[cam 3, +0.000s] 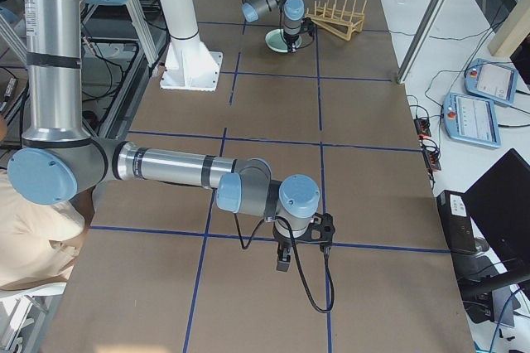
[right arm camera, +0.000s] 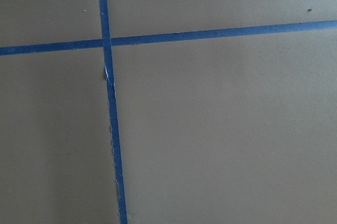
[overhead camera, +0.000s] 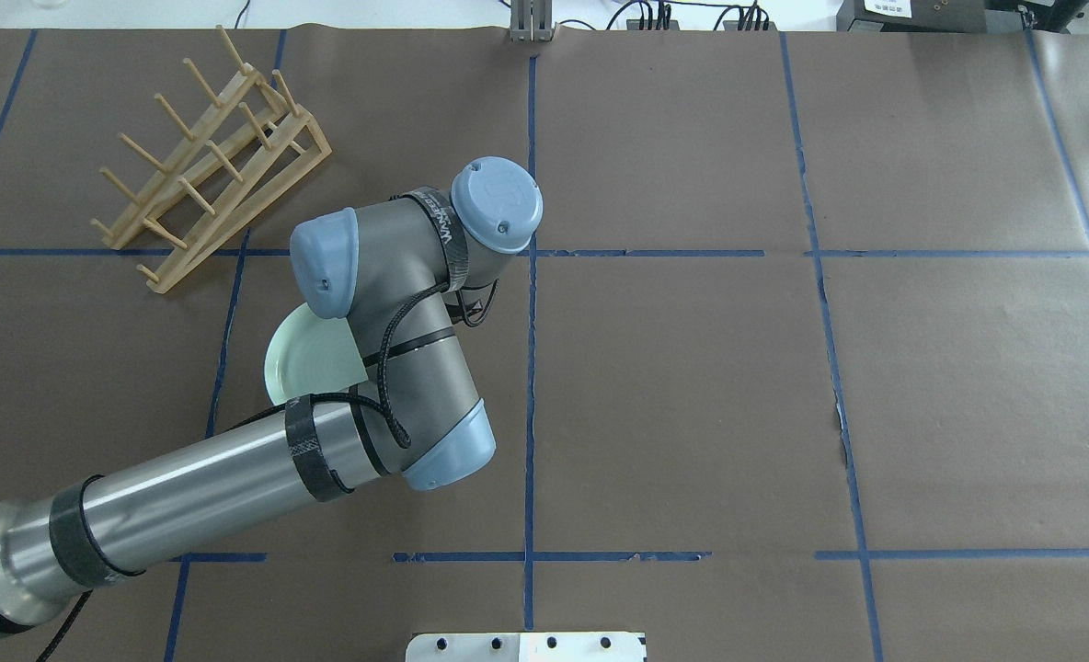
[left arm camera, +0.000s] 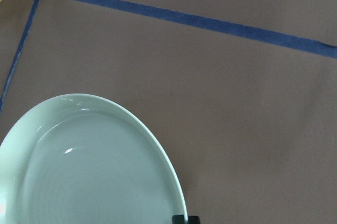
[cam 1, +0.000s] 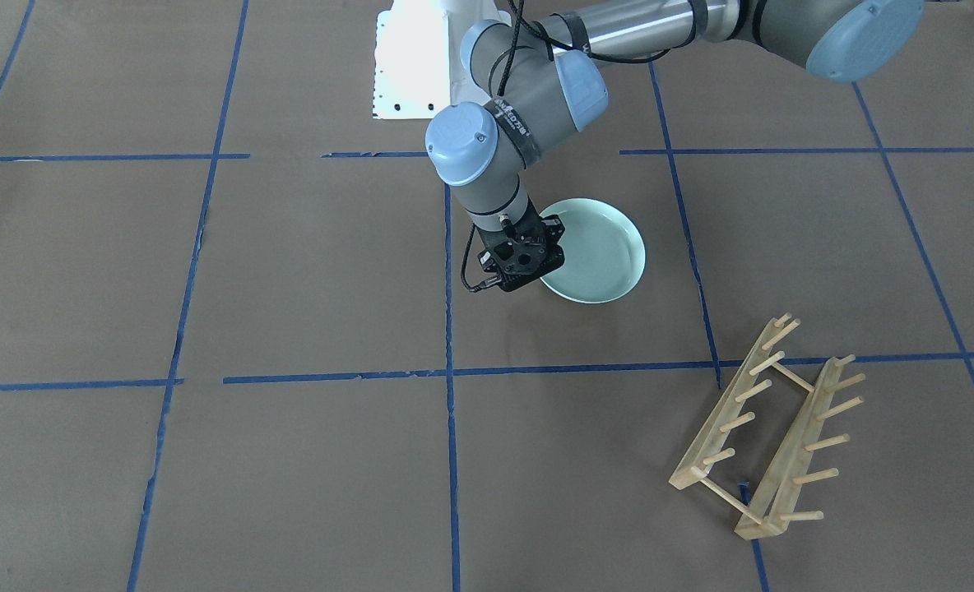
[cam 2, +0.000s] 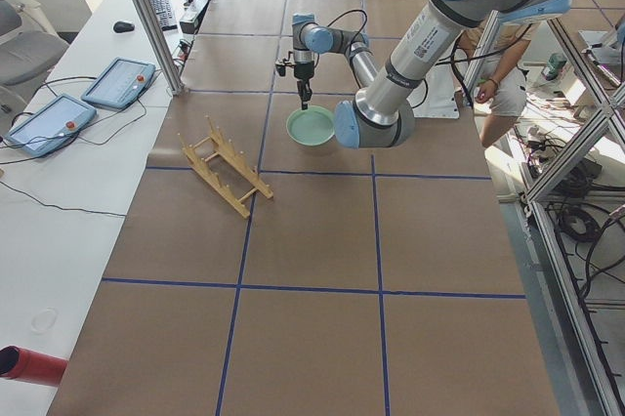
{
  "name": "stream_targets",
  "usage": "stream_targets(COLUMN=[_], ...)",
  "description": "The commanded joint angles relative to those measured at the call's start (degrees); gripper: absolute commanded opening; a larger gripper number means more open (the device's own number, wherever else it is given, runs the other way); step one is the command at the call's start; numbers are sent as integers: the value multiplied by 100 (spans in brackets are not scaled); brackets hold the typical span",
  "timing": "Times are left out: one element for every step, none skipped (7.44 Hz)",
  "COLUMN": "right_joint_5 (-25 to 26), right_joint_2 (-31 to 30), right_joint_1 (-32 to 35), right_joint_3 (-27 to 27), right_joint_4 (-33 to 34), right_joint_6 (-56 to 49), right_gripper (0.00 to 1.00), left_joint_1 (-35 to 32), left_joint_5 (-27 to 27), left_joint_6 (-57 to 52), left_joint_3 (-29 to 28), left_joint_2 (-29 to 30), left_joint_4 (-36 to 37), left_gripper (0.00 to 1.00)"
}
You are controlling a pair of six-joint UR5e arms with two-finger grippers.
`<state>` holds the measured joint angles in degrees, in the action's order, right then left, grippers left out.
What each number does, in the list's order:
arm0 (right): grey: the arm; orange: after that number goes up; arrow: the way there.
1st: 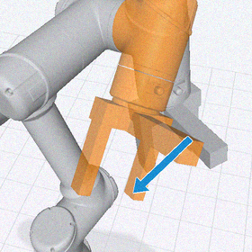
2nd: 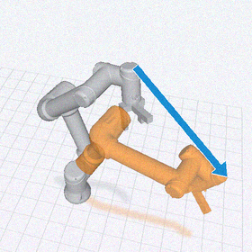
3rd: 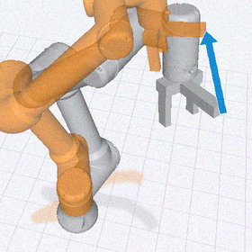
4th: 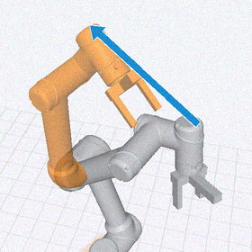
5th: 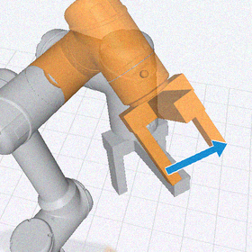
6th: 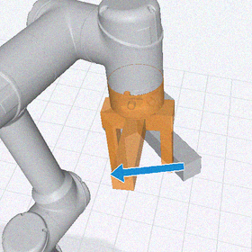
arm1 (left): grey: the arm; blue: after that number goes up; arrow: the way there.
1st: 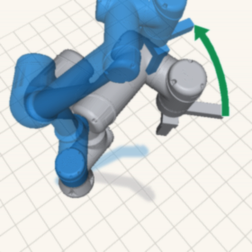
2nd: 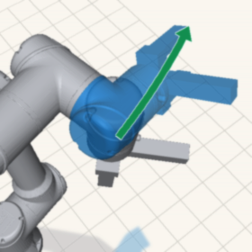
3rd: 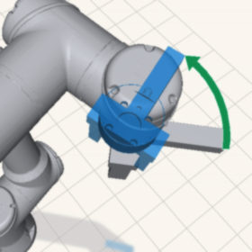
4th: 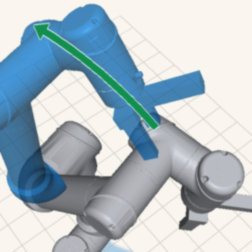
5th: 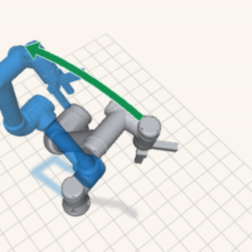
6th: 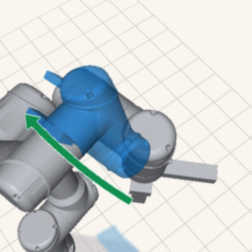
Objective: Place plate on table
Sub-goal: 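Carry the plate toward the robot and lower it flat onto the table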
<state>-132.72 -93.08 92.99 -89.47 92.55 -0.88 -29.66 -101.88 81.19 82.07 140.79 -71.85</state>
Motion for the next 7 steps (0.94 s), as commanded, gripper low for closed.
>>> stream_targets(right_joint_5=[0,0,0,0,0,0,0], right_joint_2=[0,0,0,0,0,0,0], right_joint_1=[0,0,0,0,0,0,0], right_joint_3=[0,0,0,0,0,0,0], right_joint_4=[0,0,0,0,0,0,0], right_joint_6=[0,0,0,0,0,0,0], right_gripper=[100,100,100,100,100,100,100], left_joint_1=[-240,-564,-1081,-1747,-2406,-3022,-3759], left_joint_5=[-33,-138,-443,-1038,-1496,-1788,-2104], left_joint_6=[-154,-817,-1224,-2377,-3363,-4678,-6275], left_joint_3=[699,1340,1573,1679,1837,1856,1778], left_joint_2=[-392,-638,-823,-990,-1357,-1770,-2296], left_joint_4=[-513,-515,-532,-523,-523,-532,-541], left_gripper=[100,100,100,100,100,100,100])
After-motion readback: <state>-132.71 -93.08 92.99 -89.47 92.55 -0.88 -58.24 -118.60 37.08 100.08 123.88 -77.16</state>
